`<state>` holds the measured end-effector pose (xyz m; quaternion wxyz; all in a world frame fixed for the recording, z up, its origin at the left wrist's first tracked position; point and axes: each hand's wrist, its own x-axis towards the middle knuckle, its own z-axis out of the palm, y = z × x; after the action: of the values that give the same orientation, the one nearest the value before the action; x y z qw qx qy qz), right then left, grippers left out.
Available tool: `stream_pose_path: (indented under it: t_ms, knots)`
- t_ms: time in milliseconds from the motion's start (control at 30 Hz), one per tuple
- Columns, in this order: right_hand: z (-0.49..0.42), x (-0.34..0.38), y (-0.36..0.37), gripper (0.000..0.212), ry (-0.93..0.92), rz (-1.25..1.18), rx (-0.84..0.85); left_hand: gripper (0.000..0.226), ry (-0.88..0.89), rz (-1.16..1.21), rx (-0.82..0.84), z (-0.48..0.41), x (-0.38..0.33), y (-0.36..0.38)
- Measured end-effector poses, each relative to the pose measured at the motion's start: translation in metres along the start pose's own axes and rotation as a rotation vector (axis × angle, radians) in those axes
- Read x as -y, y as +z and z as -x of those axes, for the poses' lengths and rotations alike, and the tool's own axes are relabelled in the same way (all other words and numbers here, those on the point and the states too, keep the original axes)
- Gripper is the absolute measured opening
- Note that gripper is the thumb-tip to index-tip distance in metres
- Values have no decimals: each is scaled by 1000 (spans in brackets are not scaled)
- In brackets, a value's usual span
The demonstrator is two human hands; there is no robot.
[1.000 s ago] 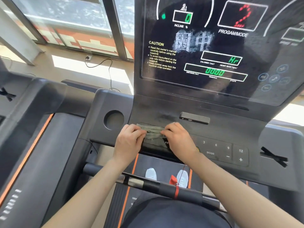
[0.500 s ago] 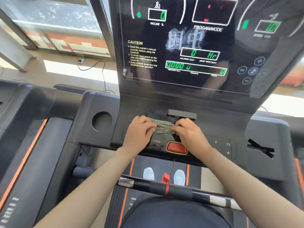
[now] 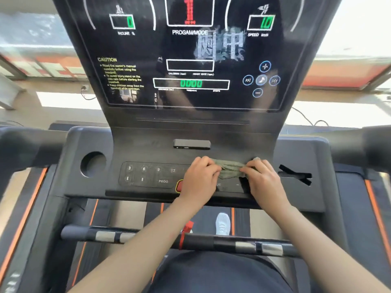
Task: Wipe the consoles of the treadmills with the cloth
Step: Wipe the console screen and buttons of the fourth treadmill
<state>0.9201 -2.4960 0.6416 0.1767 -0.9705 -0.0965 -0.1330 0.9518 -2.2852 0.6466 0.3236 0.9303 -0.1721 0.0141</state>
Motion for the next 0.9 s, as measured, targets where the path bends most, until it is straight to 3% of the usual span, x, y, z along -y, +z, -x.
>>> stream_pose_path:
  t_ms: [167,367,700,900]
  knots:
    - [29,-20,-21,27,138,26,-77,12,105,-27,-23,-1,-45,38]
    - [63,-9,-30,32,188,-75,-25,5,209,-28,-3,28,-59,50]
    - [27,40,22,37,-113,-115,144,16,21,-199,-218,62,-11,15]
    - [2,52,27,29,-266,-203,166,8,-14,-231,-213,63,-4,8]
